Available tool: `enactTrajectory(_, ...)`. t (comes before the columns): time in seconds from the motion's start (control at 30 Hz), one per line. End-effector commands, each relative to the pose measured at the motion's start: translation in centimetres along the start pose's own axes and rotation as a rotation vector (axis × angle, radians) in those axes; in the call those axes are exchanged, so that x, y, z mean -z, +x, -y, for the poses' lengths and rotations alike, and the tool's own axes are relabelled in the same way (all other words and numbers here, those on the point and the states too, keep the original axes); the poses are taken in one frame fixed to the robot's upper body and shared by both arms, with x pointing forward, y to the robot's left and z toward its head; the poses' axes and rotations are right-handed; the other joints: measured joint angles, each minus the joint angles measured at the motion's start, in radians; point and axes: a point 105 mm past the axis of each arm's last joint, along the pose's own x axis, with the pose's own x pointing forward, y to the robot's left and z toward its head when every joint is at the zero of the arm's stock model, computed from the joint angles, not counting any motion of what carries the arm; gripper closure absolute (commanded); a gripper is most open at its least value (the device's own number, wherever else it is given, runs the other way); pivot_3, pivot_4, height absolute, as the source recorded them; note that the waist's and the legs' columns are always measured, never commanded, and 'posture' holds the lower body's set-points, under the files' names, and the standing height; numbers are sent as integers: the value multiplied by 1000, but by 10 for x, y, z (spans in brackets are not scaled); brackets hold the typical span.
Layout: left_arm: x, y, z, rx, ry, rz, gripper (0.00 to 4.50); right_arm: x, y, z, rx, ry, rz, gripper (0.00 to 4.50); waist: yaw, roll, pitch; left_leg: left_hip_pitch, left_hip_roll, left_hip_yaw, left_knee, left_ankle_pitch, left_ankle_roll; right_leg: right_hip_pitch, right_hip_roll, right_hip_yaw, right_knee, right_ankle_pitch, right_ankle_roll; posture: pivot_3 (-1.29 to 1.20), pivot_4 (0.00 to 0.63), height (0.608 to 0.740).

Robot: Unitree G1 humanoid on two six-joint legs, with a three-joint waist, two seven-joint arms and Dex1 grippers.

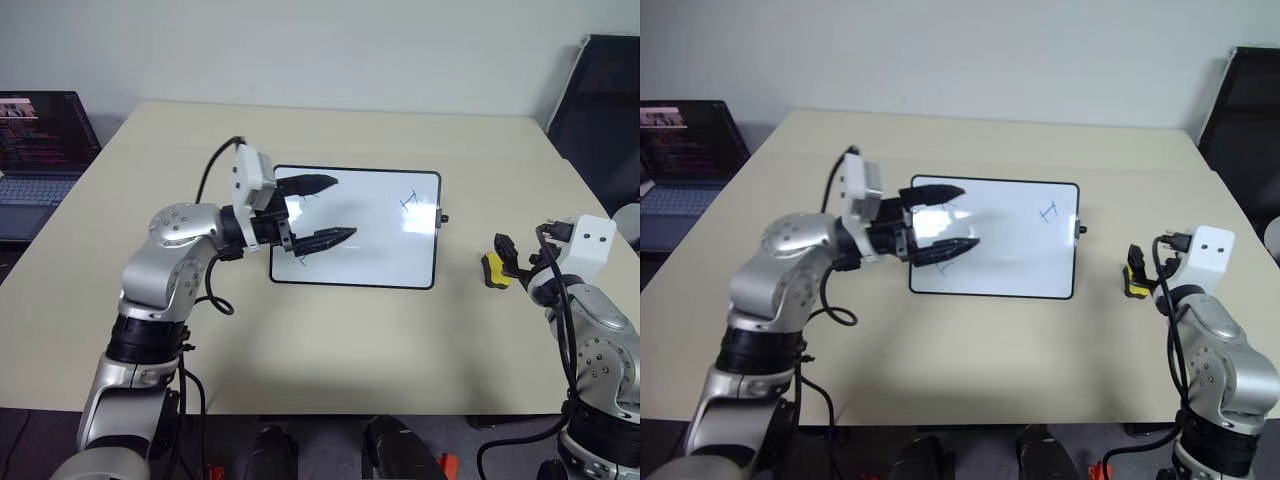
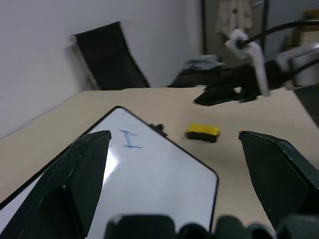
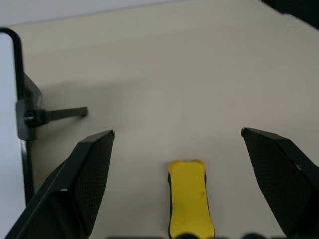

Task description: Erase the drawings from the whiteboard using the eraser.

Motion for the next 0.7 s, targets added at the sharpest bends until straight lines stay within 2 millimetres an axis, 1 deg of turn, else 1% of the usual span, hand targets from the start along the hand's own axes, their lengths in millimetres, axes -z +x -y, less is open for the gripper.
enactTrajectory(0.03, -2, 18, 15, 187, 18, 1, 0, 8, 8, 5, 8, -67, -47, 34, 1, 2, 1, 0, 0, 0, 0, 0, 0, 0, 0, 0, 0, 0, 0, 0, 150, 740)
enactTrajectory(0.13, 3, 22, 25, 290, 35, -26, 0, 24, 12, 4, 0, -81, -92, 34, 2, 3, 2, 0, 0, 0, 0, 0, 0, 0, 0, 0, 0, 0, 0, 0, 150, 740)
enactTrajectory(0.23, 2, 24, 24, 300, 43, -19, 0, 31, 15, 4, -1, -81, -99, 34, 0, 6, 4, 0, 0, 0, -1, 0, 0, -1, 0, 0, 0, 0, 0, 0, 150, 740)
enactTrajectory(0.43, 1, 24, 23, 298, 54, -13, 0, 36, 21, 9, 19, -87, -90, 34, 1, 7, 4, -1, 0, 0, 0, 0, 0, 0, 0, 0, 1, -1, 2, 0, 150, 740)
enactTrajectory(0.7, 5, 22, 22, 273, 47, -22, 0, 42, 33, 6, 24, -96, -88, 34, 1, 7, 4, 0, 0, 0, 0, 0, 0, 0, 0, 0, 1, -1, 2, 0, 150, 740)
